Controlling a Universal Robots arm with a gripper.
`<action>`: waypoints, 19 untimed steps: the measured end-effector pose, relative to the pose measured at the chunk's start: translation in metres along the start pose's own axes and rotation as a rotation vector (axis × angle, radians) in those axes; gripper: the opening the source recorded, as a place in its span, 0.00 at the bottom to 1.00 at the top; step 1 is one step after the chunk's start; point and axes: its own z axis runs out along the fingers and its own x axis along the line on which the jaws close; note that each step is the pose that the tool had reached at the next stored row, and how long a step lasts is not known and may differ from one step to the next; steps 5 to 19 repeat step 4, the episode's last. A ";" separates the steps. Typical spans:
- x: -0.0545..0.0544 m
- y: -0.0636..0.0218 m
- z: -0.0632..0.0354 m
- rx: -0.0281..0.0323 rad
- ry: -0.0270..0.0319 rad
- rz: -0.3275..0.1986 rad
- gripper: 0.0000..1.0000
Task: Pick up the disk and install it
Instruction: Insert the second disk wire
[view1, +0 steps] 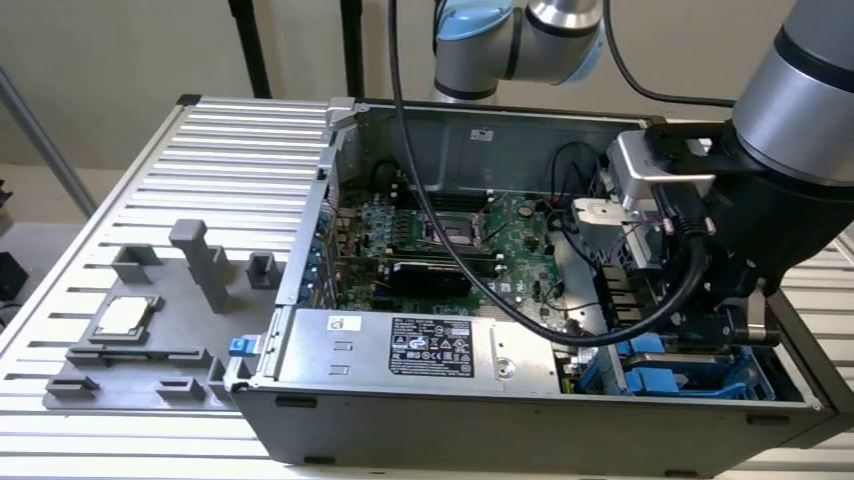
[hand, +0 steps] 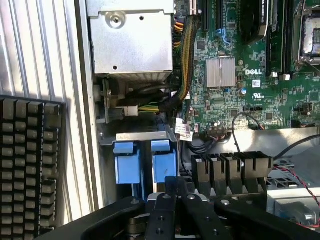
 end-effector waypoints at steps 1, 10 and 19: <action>0.000 0.0000 -0.0001 0.0000 0.0002 0.000 0.11; 0.000 0.0000 -0.0001 0.0000 0.0003 0.000 0.11; 0.000 0.0000 -0.0001 0.0000 0.0003 0.000 0.11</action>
